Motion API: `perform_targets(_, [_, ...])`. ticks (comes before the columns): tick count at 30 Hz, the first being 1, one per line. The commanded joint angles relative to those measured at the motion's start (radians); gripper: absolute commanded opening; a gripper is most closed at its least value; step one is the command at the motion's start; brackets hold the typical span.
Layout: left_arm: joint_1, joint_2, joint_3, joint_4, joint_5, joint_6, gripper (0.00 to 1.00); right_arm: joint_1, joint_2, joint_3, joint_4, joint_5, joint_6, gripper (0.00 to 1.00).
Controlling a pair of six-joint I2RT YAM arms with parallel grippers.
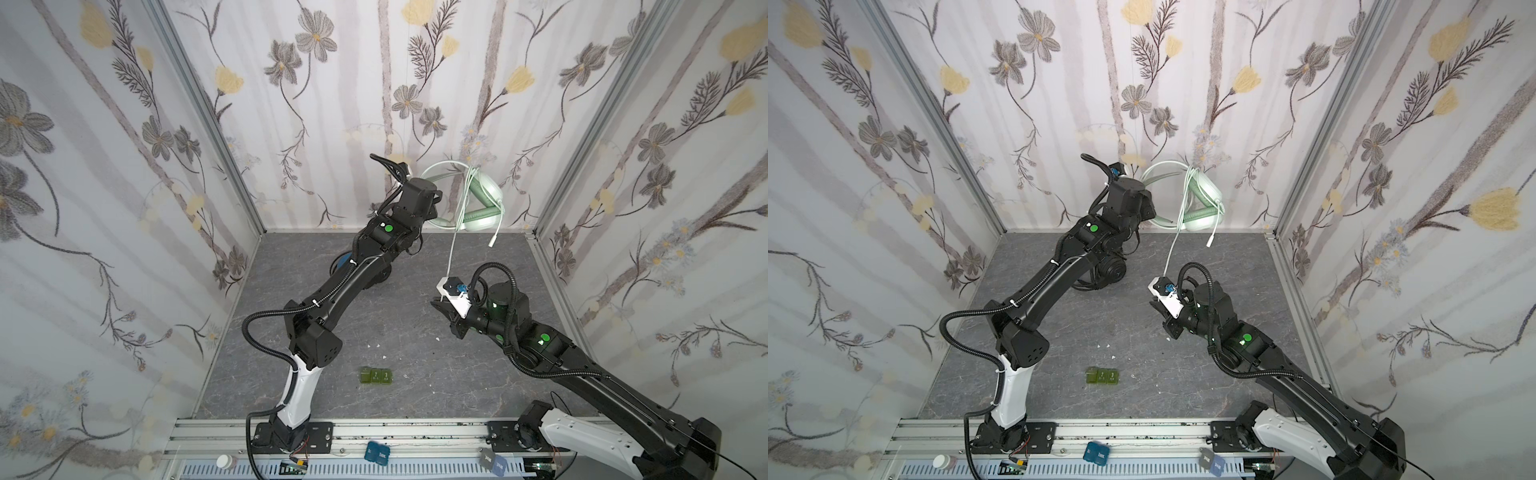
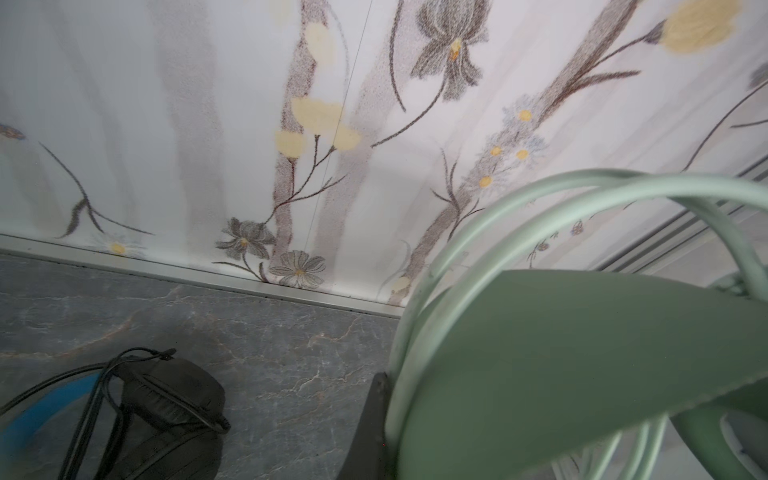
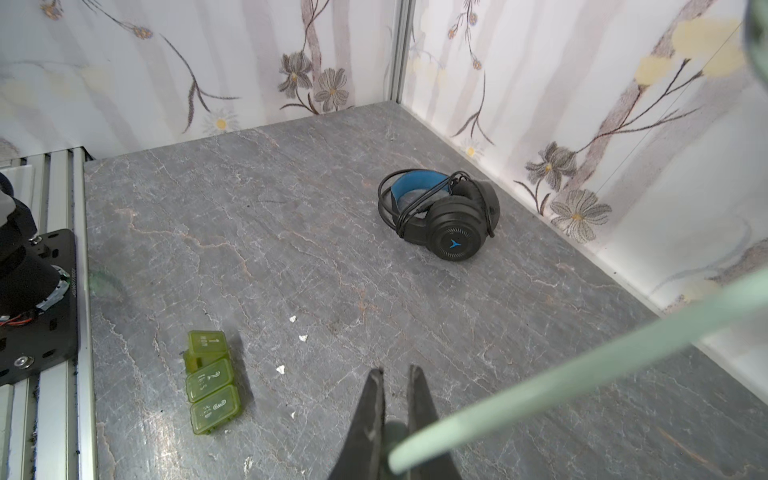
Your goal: Wrap the headphones
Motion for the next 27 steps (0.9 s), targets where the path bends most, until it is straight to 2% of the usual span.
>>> perform_targets(1, [-0.006, -0.033, -0.047, 0.055, -0.064, 0.081, 0.0, 0.001, 0.008, 0.052, -0.052, -0.011, -0.025, 0.0])
perform_targets(5, [-0.02, -0.07, -0.134, 0.057, -0.083, 0.165, 0.0, 0.0, 0.028, 0.12, -0.095, 0.002, -0.043, 0.0])
perform_targets(8, [-0.028, -0.114, -0.226, 0.064, -0.069, 0.235, 0.0, -0.002, 0.032, 0.16, -0.12, 0.06, -0.066, 0.0])
perform_targets(15, [-0.026, -0.234, -0.428, 0.042, 0.016, 0.421, 0.0, -0.017, 0.05, 0.206, -0.179, 0.134, -0.15, 0.0])
perform_targets(20, [-0.028, -0.29, -0.504, -0.004, 0.03, 0.531, 0.0, -0.028, 0.056, 0.22, -0.196, 0.143, -0.173, 0.0])
perform_targets(27, [-0.028, -0.346, -0.587, -0.051, 0.04, 0.611, 0.0, -0.075, 0.053, 0.222, -0.208, 0.221, -0.187, 0.0])
